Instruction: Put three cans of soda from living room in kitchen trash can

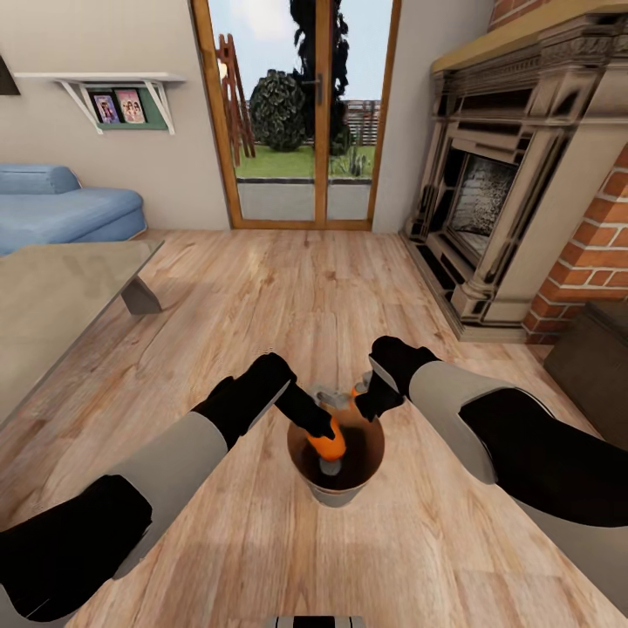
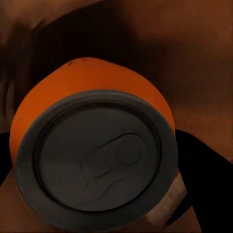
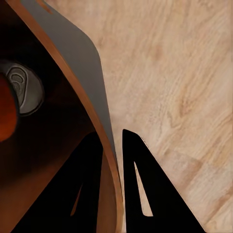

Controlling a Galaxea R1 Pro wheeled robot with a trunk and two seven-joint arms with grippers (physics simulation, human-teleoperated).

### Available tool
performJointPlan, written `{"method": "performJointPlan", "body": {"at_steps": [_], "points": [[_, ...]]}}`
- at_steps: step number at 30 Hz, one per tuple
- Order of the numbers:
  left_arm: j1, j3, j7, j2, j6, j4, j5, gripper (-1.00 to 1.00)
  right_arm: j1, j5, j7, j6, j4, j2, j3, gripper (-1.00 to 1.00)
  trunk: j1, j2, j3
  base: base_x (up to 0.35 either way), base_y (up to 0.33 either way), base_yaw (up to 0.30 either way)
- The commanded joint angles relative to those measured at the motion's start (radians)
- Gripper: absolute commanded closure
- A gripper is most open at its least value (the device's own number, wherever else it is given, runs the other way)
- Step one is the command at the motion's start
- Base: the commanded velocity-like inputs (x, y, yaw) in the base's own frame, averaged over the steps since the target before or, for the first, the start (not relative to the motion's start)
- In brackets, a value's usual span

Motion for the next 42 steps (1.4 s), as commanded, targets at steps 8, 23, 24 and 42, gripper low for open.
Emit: {"method": "performJointPlan", "body": {"at_steps": [8, 23, 24, 42], "points": [[0.019, -0.022, 0.035, 0.0, 0.001, 0.001, 0.002, 1.0, -0.001, -0.041, 0.006, 0.002, 0.0, 0.0, -0.014, 1.0, 0.0, 0.0, 0.0, 0.0, 0.0, 0.0], [0.026, -0.035, 0.055, 0.001, 0.001, -0.001, 0.003, 1.0, 0.0, -0.043, 0.005, 0.002, 0.002, 0.0, -0.014, 1.0, 0.0, 0.0, 0.0, 0.0, 0.0, 0.0], [0.027, -0.035, 0.055, 0.001, 0.001, -0.001, 0.003, 1.0, 0.0, -0.043, 0.005, 0.002, 0.002, 0.0, -0.014, 1.0, 0.0, 0.0, 0.0, 0.0, 0.0, 0.0], [0.03, -0.035, 0.056, 0.002, 0.001, -0.001, 0.005, -1.0, 0.001, -0.043, 0.006, 0.002, 0.001, 0.0, -0.014, 1.0, 0.0, 0.0, 0.0, 0.0, 0.0, 0.0]]}}
